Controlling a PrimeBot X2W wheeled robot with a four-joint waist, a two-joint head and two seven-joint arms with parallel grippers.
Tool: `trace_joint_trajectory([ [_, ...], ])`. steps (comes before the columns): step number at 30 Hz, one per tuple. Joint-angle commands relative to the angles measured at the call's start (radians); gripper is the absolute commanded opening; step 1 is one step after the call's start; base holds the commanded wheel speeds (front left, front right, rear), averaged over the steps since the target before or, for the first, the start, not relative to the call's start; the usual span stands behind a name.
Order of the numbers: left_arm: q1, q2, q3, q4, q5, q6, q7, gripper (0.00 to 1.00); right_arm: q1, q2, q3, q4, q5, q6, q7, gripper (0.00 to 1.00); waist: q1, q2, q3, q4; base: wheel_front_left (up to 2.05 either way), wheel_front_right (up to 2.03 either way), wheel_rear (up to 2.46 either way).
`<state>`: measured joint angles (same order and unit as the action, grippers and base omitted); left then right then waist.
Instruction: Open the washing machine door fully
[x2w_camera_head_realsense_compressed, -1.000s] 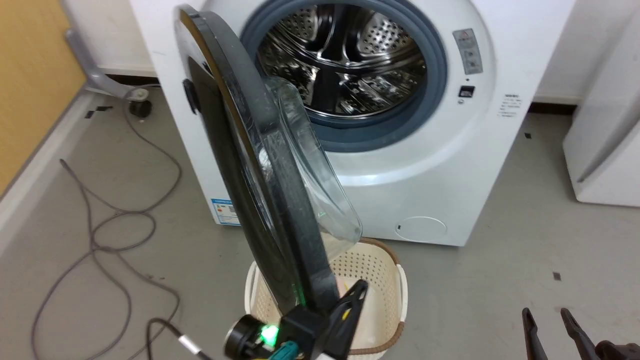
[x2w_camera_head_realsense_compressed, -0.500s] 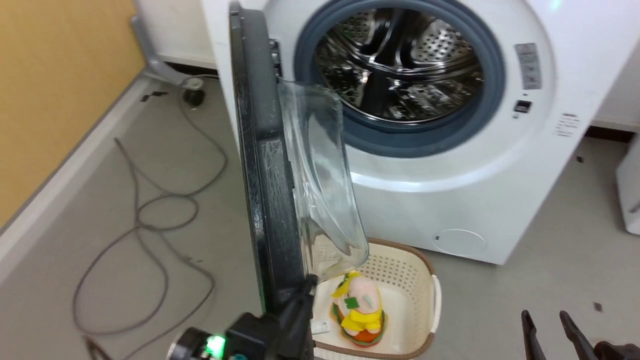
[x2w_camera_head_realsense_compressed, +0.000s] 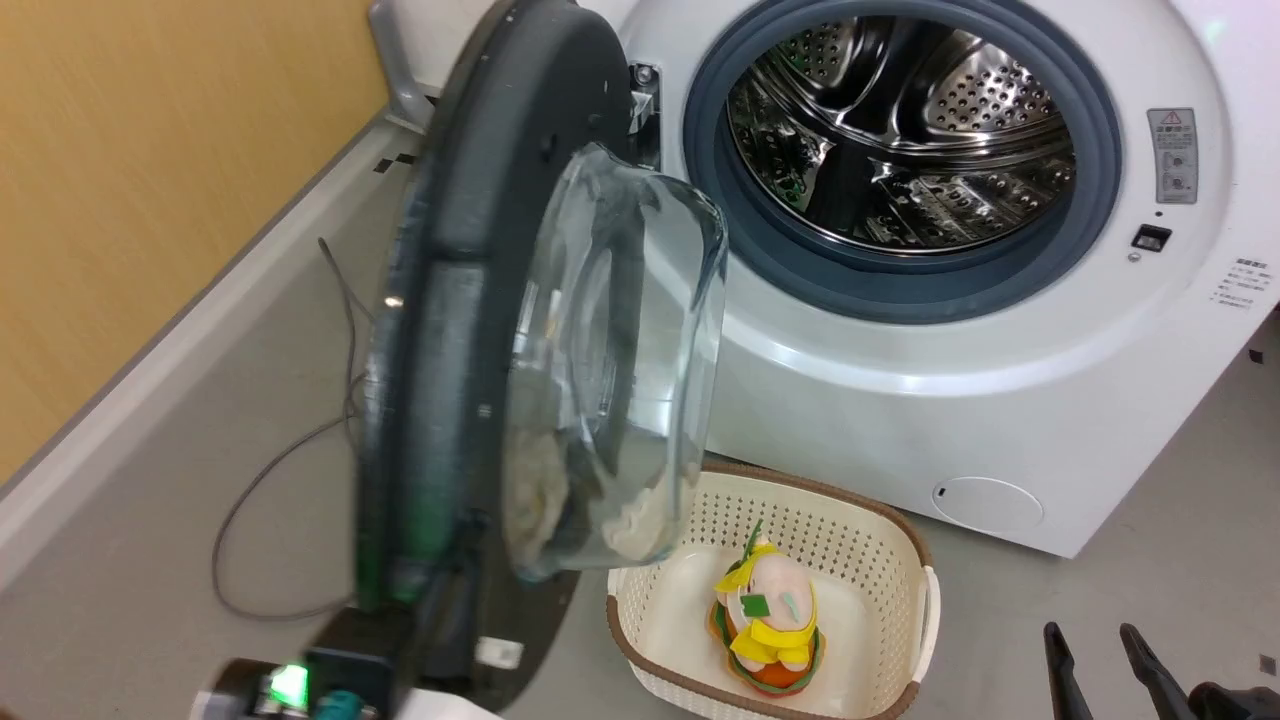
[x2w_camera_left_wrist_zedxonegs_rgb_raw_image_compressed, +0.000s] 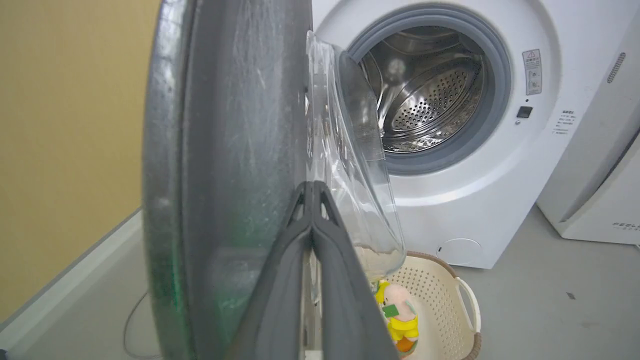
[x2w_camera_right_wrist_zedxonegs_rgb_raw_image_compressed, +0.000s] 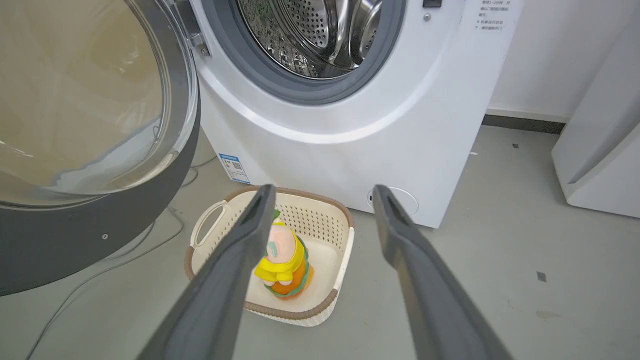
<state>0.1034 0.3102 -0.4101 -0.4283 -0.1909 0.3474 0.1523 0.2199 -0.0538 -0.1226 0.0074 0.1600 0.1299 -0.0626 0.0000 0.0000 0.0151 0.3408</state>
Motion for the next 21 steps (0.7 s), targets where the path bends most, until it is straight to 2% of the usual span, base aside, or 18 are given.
trace_joint_trajectory([
  [1, 0.0, 0.01, 0.019, 0.001, 0.003, 0.01, -0.01, 0.0, -0.001, 0.004, 0.0, 0.001, 0.007, 0.001, 0.003, 1.0, 0.0, 0.0, 0.0, 0.002, 0.0, 0.0, 0.0],
  [4, -0.005, 0.016, 0.084, 0.017, -0.024, 0.032, -0.036, 0.0, -0.005, 0.004, 0.001, 0.0, 0.007, 0.001, 0.006, 1.0, 0.0, 0.0, 0.002, 0.002, 0.0, 0.0, 0.0],
  [9, -0.028, 0.018, 0.199, 0.105, -0.115, 0.038, -0.086, 0.0, -0.009, 0.004, 0.004, -0.001, 0.008, 0.001, 0.009, 1.0, 0.0, 0.0, 0.005, -0.007, 0.0, 0.0, 0.0],
  [16, -0.104, 0.038, 0.345, 0.276, -0.214, 0.013, -0.184, 0.0, -0.008, 0.004, 0.009, -0.012, 0.004, 0.001, 0.018, 1.0, 0.0, 0.0, 0.014, -0.031, 0.0, 0.0, 0.0],
  [21, -0.163, 0.062, 0.405, 0.423, -0.257, -0.022, -0.244, 0.0, -0.011, 0.004, 0.012, -0.026, 0.0, 0.001, 0.018, 1.0, 0.0, 0.0, 0.016, -0.043, 0.0, 0.0, 0.0],
])
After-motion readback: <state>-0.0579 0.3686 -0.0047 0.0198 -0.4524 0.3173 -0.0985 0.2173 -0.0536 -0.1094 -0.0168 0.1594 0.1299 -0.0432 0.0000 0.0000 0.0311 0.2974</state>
